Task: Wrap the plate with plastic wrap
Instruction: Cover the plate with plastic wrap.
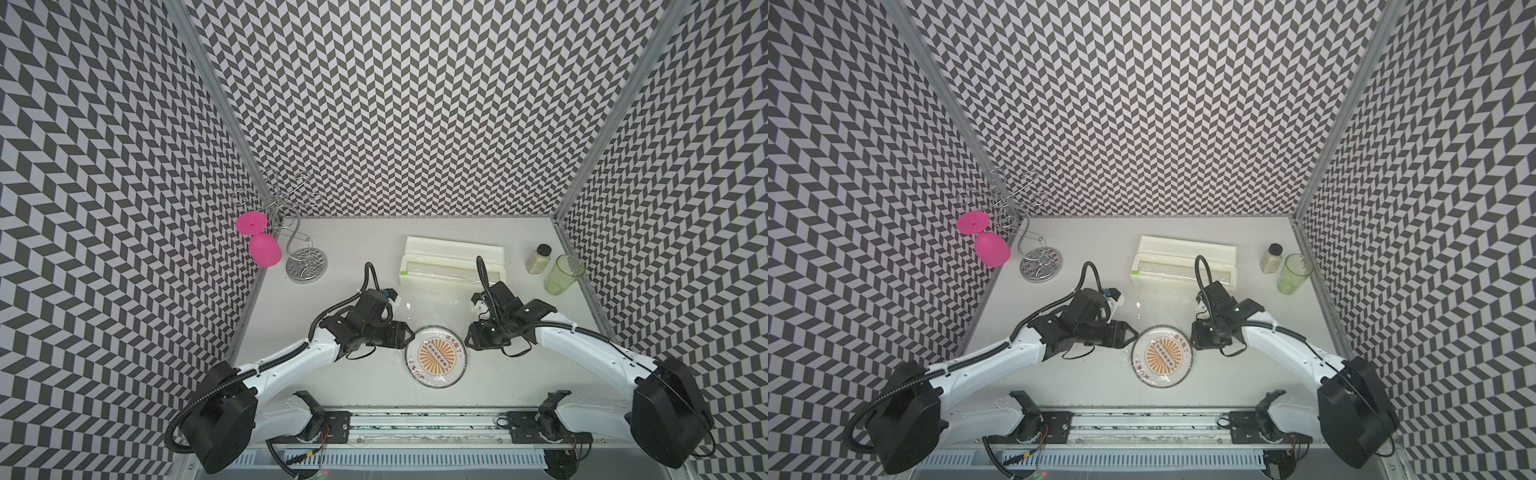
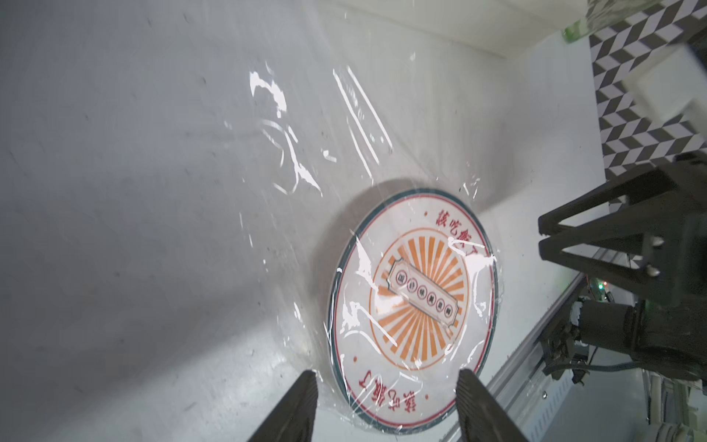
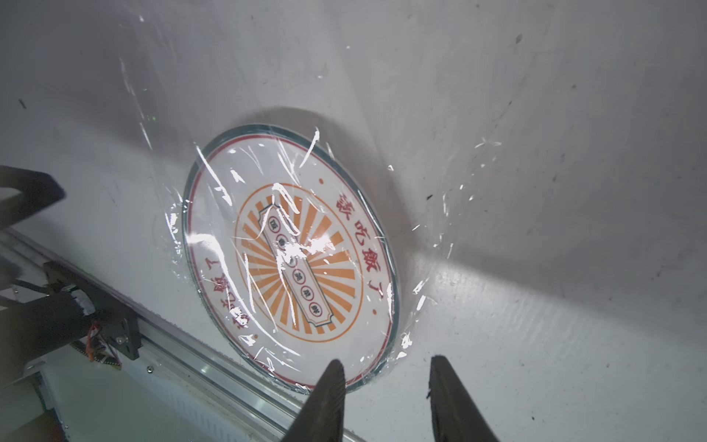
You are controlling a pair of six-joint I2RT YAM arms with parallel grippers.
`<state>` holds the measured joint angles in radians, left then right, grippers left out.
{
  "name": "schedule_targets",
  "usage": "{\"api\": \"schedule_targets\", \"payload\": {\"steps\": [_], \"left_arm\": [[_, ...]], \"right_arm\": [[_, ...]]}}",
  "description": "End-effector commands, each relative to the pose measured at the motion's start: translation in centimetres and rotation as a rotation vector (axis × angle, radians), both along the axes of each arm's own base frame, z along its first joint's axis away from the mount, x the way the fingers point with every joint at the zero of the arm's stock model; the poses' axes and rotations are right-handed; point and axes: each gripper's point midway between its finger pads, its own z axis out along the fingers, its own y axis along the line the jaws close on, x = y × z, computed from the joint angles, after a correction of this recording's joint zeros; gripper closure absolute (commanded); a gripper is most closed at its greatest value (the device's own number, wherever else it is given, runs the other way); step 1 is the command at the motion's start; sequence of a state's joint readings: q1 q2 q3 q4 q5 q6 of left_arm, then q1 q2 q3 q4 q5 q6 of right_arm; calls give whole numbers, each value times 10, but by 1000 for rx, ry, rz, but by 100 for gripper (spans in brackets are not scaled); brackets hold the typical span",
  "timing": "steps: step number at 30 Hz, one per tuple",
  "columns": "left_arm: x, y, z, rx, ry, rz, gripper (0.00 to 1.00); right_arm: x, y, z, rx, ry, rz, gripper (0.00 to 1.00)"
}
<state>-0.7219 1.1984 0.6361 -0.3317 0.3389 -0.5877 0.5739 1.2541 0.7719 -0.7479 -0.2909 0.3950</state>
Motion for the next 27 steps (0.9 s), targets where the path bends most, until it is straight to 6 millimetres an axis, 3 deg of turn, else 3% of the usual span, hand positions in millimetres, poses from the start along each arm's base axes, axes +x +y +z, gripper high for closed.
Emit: {"api": "schedule_targets", "payload": {"steps": [1,5,14,27], "left_arm": [[-22,2,-13,0,84,20,40],[-36,0,-21,-53,114,10,40],[-42,-11,-28,-117,135,-22,42],[-49,-17,-54,-115,181,-54,46]], "right_arm": [[7,17,9,60,-42,-3,65],[18,23,5,29,-66,18,62],[36,28,-14,-34,-85,57,58],[11,23,-47,-20,5,78,57]]}}
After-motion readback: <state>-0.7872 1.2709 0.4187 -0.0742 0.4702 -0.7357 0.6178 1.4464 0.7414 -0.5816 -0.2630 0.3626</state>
